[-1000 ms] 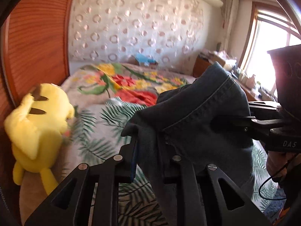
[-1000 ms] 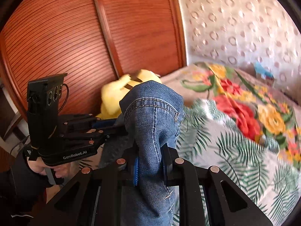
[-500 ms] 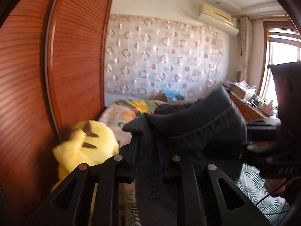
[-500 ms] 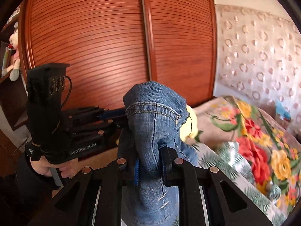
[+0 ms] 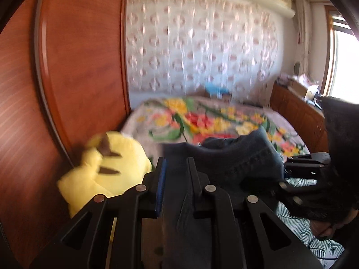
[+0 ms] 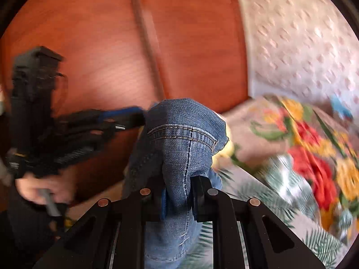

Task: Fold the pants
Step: 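Lift the folded jeans with both grippers and carry them toward the yellow plush toy, then lower the jeans onto the bed beside the plush toy and open both grippers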

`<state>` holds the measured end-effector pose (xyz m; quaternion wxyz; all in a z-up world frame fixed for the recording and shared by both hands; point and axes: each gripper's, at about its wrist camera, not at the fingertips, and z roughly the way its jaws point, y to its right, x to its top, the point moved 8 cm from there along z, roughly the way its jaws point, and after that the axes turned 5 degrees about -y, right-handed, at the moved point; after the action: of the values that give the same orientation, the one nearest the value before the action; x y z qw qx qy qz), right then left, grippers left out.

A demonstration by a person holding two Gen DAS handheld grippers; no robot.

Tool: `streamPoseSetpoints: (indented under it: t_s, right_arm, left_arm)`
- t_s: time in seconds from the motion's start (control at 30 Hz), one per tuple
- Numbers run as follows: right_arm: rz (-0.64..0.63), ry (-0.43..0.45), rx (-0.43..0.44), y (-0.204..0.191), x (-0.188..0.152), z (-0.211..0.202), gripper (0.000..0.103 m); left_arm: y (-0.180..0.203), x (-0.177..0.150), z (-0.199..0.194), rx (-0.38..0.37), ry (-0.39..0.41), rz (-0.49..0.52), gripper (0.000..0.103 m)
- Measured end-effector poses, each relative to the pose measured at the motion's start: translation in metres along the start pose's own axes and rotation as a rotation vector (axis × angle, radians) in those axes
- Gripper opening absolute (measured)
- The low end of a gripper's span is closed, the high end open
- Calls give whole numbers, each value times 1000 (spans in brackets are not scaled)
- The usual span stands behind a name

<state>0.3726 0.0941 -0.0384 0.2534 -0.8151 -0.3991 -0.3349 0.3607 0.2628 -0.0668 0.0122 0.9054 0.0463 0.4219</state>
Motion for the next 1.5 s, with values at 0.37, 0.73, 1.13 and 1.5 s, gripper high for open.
streamPoseSetpoints:
  t_s: [0.37,0.73,1.13,1.5]
  right_arm:
    - [201,-121,-56,116,-40,54,38]
    - [197,-145,-117,106,-9,13,47]
    - [106,-88,-322,86,-8,-17,47]
    - [27,-89,-257,59,-26,23,31]
  left_arm:
    - [28,-29,50,-39,-99,-9,19]
    - [74,-42,39,-99,-116,54,21]
    - [76,-84,40,-84,-181,62,30]
    - [74,-107,53,-83,-224,39,31]
